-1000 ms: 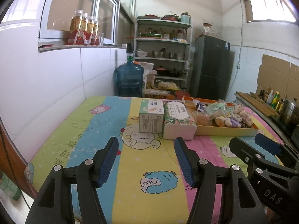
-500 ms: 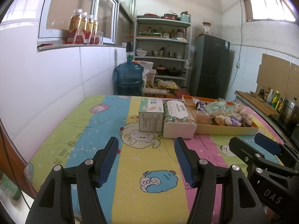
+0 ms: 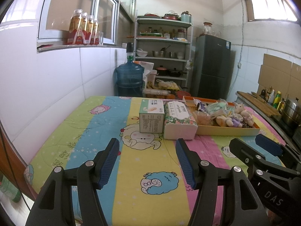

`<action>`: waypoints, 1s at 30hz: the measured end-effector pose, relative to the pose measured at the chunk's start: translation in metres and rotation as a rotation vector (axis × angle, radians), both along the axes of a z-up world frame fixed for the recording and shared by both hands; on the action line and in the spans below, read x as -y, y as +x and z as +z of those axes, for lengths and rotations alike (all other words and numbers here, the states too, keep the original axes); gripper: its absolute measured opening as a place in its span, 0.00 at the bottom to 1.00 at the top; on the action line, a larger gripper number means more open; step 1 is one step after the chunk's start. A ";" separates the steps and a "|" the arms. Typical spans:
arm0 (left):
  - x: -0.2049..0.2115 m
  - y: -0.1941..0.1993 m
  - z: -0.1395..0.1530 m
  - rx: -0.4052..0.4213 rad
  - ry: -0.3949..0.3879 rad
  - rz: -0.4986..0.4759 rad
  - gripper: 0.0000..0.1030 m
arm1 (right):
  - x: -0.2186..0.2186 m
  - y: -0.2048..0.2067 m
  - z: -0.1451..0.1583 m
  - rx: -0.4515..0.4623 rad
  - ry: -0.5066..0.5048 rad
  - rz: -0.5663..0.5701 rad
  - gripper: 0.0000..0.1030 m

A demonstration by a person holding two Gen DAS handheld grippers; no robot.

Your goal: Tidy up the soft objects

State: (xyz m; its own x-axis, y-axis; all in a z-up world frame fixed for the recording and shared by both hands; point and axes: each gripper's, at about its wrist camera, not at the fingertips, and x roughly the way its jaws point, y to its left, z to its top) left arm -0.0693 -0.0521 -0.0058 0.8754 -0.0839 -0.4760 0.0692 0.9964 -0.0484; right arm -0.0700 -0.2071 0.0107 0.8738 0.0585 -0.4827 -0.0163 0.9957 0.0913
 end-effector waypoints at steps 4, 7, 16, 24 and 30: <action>0.001 0.000 -0.001 -0.001 0.000 -0.003 0.62 | 0.000 -0.001 0.000 -0.001 0.000 0.000 0.70; 0.001 0.000 -0.001 -0.002 0.000 -0.002 0.62 | 0.000 0.000 0.000 -0.001 -0.001 -0.001 0.70; 0.001 -0.001 -0.002 -0.003 0.000 -0.003 0.62 | -0.002 0.000 -0.004 -0.006 -0.002 0.001 0.70; 0.000 0.000 -0.001 -0.003 0.000 -0.003 0.62 | -0.001 0.000 -0.004 -0.005 -0.001 0.001 0.70; 0.000 0.001 0.000 -0.004 0.000 -0.003 0.62 | -0.001 0.000 -0.003 -0.006 -0.002 0.001 0.70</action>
State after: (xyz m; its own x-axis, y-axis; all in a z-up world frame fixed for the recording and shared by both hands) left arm -0.0686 -0.0524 -0.0063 0.8733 -0.0869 -0.4793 0.0724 0.9962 -0.0487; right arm -0.0700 -0.2058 0.0073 0.8711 0.0587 -0.4876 -0.0169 0.9958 0.0896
